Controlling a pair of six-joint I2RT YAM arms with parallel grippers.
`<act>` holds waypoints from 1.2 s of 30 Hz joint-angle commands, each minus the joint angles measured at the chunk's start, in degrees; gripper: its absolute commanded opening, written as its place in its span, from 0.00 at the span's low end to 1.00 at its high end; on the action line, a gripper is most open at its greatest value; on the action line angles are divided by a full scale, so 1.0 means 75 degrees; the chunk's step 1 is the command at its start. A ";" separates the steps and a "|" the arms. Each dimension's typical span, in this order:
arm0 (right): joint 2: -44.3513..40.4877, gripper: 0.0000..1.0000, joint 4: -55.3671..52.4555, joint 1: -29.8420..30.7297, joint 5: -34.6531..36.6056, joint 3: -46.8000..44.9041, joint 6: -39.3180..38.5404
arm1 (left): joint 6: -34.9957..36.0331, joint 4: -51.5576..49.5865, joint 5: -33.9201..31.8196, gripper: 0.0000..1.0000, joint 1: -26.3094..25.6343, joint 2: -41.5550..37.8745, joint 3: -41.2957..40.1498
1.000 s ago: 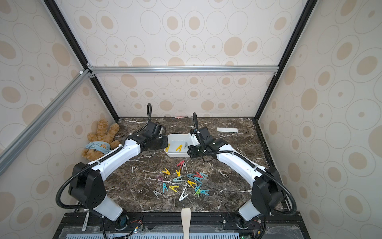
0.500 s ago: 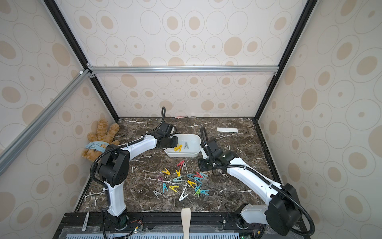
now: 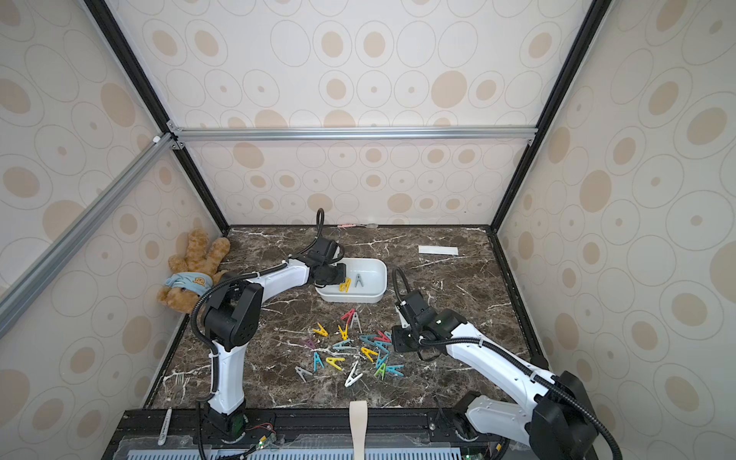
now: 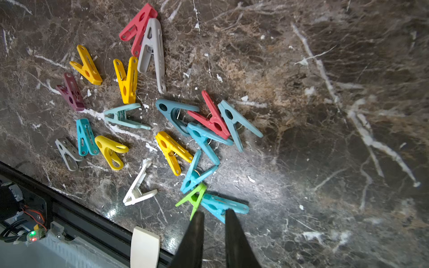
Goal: Put the clothespins into the storage box
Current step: Place the clothespin in the storage box, then pick up the clothespin from the center of the board.
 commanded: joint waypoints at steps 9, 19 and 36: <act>-0.0117 0.20 -0.0214 0.0356 0.0086 -0.0017 0.0335 | 0.0024 0.0125 -0.0003 0.24 0.0029 -0.0425 0.0232; -0.0603 0.22 -0.0485 0.1087 0.0694 -0.0255 0.1181 | 0.0255 0.0502 0.0473 0.41 0.0029 -0.1575 -0.0601; 0.0173 0.32 0.0903 0.3403 0.1392 -0.1294 0.3035 | 0.0621 0.0605 0.0097 0.47 0.0036 -0.5197 -0.3685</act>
